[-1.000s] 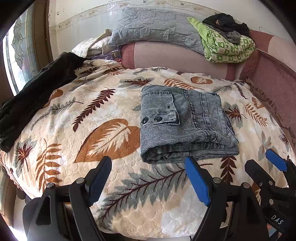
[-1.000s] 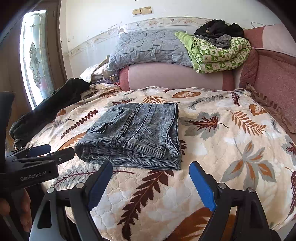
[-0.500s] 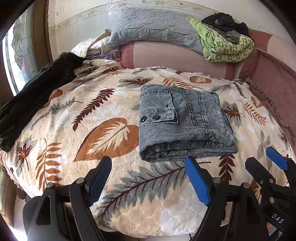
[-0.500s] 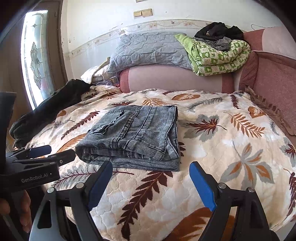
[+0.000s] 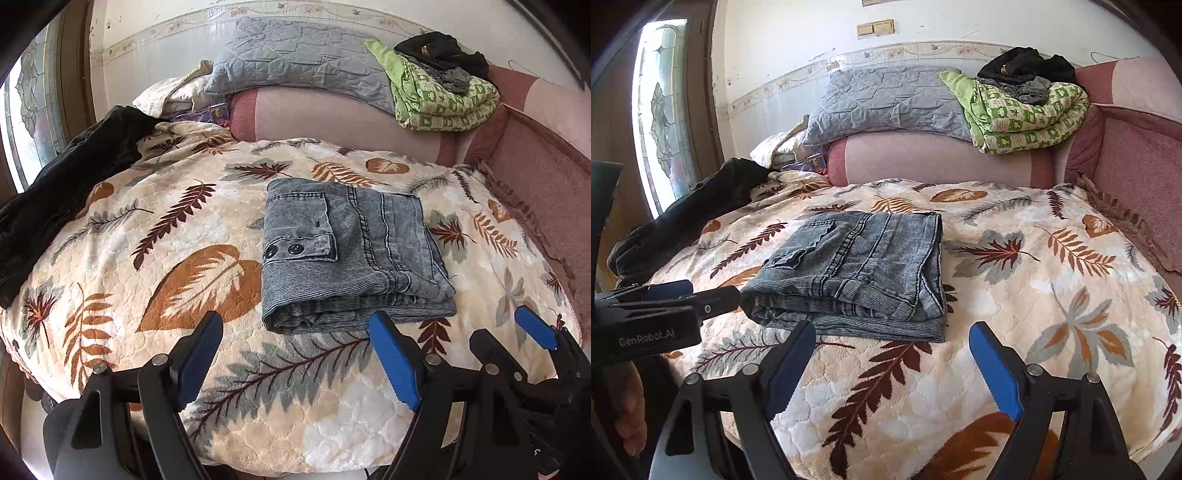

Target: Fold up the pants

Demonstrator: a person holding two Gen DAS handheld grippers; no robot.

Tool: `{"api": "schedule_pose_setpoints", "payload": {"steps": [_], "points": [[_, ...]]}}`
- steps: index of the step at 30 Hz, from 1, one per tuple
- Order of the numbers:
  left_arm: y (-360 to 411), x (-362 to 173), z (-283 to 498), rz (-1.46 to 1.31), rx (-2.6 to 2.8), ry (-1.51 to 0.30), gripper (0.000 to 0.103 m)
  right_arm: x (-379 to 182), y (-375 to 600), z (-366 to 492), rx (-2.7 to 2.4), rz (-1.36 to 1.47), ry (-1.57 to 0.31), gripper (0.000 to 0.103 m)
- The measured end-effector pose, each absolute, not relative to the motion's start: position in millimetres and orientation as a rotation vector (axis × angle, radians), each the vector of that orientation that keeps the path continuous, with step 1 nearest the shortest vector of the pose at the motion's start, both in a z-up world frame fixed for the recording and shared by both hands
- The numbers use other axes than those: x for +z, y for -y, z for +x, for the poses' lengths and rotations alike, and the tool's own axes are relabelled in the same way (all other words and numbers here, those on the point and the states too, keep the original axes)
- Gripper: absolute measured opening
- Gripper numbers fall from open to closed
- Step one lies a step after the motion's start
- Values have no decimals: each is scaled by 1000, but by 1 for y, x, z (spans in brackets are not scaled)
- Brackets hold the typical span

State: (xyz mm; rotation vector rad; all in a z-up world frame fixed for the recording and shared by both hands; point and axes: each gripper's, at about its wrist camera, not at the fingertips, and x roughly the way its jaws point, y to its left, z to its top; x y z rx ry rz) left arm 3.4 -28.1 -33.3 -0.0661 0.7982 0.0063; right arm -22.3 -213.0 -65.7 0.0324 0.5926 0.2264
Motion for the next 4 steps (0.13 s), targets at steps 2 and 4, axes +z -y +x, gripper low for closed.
{"api": "schedule_pose_setpoints", "payload": {"steps": [2,4], "points": [[27,-30,4,-81,-7,-785,100,-66,213,-22,225,31,-593,87],[29,-28,5,-63,7,-776,100,-66,214,-22,225,30,-593,87]]}}
